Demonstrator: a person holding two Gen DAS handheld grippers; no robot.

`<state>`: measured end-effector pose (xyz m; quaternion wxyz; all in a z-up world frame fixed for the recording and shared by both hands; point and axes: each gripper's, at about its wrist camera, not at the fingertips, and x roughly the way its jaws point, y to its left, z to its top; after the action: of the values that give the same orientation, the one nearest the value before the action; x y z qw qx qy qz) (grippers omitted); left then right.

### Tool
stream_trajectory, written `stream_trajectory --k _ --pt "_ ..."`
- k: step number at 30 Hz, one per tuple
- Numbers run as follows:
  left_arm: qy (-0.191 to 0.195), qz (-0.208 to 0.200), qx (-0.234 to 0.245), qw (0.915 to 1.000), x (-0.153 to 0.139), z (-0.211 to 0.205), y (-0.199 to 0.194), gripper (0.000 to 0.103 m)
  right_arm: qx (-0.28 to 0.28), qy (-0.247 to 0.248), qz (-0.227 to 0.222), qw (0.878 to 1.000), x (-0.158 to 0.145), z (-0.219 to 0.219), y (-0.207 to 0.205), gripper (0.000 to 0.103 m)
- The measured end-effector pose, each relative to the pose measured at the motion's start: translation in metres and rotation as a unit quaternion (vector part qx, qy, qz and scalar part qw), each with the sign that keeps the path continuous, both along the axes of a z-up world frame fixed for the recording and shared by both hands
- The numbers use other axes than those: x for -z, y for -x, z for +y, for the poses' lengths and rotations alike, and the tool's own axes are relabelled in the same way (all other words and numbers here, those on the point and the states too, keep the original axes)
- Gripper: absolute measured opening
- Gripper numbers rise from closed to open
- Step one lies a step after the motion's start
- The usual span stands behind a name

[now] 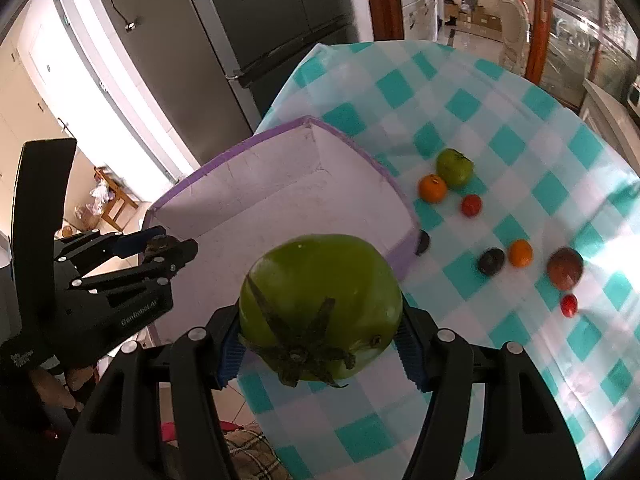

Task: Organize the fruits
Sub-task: 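Carry both fruits into the white box and open both tools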

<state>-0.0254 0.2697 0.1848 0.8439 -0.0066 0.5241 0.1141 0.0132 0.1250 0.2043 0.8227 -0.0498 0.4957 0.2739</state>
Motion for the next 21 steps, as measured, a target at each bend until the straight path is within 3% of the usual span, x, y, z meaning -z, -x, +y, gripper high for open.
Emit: stream_trajectory --k 3,8,13,21 --pt "0.003 0.015 0.01 0.9998 0.011 0.009 -0.012 0.04 -0.001 0.009 0.008 1.0 0.006 0.017 -0.012 0.062" --pt "0.004 0.089 0.026 0.9957 0.05 0.032 -0.043 0.04 -0.008 0.052 0.045 0.998 0.042 0.049 -0.046 0.062" --pt "0.01 0.184 0.05 0.9815 0.093 0.053 -0.081 0.04 -0.038 0.128 0.1 0.986 0.097 0.088 -0.081 0.062" --pt "0.023 0.269 0.056 0.9611 0.147 0.069 -0.118 0.04 -0.057 0.23 0.152 0.96 0.155 0.115 -0.103 0.062"
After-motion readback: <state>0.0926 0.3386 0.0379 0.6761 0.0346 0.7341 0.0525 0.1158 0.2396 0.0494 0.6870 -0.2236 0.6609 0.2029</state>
